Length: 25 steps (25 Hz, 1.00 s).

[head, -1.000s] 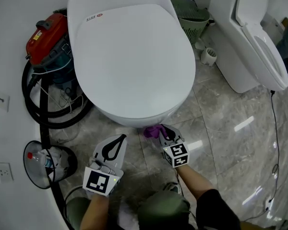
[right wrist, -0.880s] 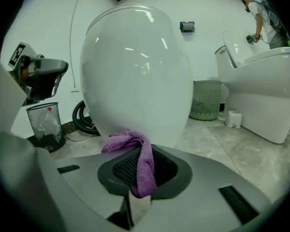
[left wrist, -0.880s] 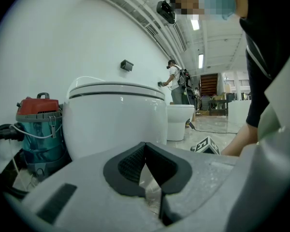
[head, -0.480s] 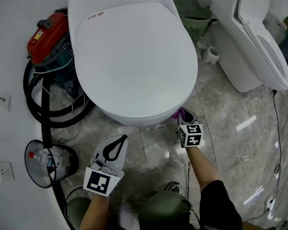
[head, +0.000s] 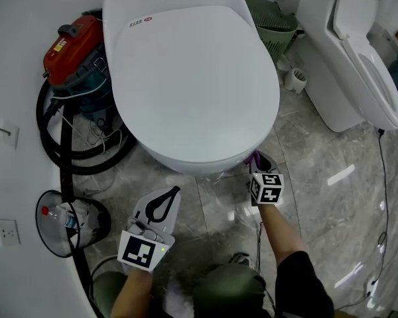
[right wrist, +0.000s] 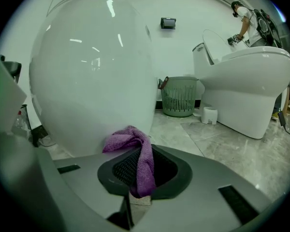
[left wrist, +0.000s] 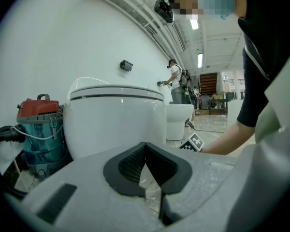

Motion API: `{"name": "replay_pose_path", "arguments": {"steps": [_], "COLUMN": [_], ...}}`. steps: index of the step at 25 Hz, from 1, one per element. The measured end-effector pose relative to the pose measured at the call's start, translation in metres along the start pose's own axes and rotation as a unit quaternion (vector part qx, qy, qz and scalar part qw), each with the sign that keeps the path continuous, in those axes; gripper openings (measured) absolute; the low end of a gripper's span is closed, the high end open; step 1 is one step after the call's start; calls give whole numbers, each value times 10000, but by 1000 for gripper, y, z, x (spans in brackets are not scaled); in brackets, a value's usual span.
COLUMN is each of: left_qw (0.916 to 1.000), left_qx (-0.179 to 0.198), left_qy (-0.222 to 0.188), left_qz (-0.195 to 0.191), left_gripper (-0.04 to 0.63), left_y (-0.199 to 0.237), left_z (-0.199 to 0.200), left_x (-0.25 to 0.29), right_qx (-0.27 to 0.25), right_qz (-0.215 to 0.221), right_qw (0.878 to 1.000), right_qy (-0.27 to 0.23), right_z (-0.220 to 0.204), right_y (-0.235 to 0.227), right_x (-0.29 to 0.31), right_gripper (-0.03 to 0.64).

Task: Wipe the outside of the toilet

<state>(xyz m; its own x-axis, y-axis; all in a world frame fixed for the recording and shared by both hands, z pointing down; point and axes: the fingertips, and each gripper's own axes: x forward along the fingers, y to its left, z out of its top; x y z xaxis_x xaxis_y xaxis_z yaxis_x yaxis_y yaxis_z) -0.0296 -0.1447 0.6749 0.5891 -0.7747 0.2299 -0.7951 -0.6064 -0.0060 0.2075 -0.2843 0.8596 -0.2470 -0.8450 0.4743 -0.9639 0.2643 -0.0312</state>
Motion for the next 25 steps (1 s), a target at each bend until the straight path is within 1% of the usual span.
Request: {"name": "replay_pose_path", "arguments": {"steps": [5, 9, 13, 16, 20, 21, 23, 25], "left_qw": [10000, 9997, 9992, 9991, 9989, 9990, 9994, 9990], "left_qx": [-17, -161, -309, -355, -379, -367, -321, -413], "left_qy": [-50, -180, -229, -178, 125, 125, -50, -164], "left_qz": [-15, 54, -53, -170, -246, -216, -104, -9], "left_gripper": [9, 9, 9, 8, 8, 8, 8, 8], "left_y": [-1, 11, 13, 10, 5, 5, 8, 12], "left_z": [6, 9, 11, 12, 17, 22, 35, 42], "left_x": [-8, -16, -23, -31, -52, -57, -67, -79], "right_qx": [125, 270, 599, 859, 1073, 1083, 1074, 1023], "right_qz": [58, 188, 423, 616, 846, 881, 934, 964], "right_qw": [9999, 9994, 9972, 9943, 9898, 9890, 9879, 9877], "right_qy": [37, 100, 133, 165, 403, 491, 613, 685], "right_z": [-9, -21, -34, -33, -30, -29, -22, -13], "right_y": [12, 41, 74, 99, 129, 134, 145, 157], "right_x": [-22, -45, -72, -91, -118, -125, -139, -152], "right_gripper": [43, 43, 43, 43, 43, 43, 43, 43]}}
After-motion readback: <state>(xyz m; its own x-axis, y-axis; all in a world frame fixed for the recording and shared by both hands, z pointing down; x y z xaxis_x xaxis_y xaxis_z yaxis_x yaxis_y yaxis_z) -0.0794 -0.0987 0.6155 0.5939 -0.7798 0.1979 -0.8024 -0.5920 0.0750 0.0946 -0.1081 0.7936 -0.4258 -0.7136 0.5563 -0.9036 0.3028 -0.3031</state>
